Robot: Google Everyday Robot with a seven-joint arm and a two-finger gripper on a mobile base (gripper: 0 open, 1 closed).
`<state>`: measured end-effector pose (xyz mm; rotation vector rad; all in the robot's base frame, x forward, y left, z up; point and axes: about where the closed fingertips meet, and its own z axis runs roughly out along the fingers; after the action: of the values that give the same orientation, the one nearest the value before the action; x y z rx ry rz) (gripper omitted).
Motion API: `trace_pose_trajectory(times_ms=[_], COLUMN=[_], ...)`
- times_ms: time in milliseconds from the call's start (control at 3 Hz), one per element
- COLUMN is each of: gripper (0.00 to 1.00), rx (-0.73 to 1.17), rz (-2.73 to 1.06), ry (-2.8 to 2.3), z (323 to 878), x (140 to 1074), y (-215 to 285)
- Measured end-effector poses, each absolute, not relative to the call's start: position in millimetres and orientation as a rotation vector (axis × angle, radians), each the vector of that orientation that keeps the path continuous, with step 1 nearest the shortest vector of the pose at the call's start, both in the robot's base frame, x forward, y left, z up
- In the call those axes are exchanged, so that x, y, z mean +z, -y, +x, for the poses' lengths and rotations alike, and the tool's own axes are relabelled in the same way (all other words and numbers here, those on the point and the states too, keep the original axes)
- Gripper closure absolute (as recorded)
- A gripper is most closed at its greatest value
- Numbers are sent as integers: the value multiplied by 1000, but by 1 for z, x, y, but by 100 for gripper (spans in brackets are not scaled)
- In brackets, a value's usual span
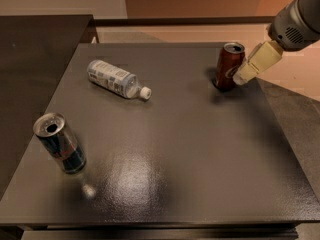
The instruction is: Move coke can near blue plastic bottle
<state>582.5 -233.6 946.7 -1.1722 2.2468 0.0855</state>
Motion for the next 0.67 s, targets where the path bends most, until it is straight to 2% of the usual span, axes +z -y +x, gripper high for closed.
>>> trace_pose_trajectory(times_ms=[667], gripper=[0], rx=[214], rz=[-1124], ry=[-2230], z=[604], x=[921], y=[212])
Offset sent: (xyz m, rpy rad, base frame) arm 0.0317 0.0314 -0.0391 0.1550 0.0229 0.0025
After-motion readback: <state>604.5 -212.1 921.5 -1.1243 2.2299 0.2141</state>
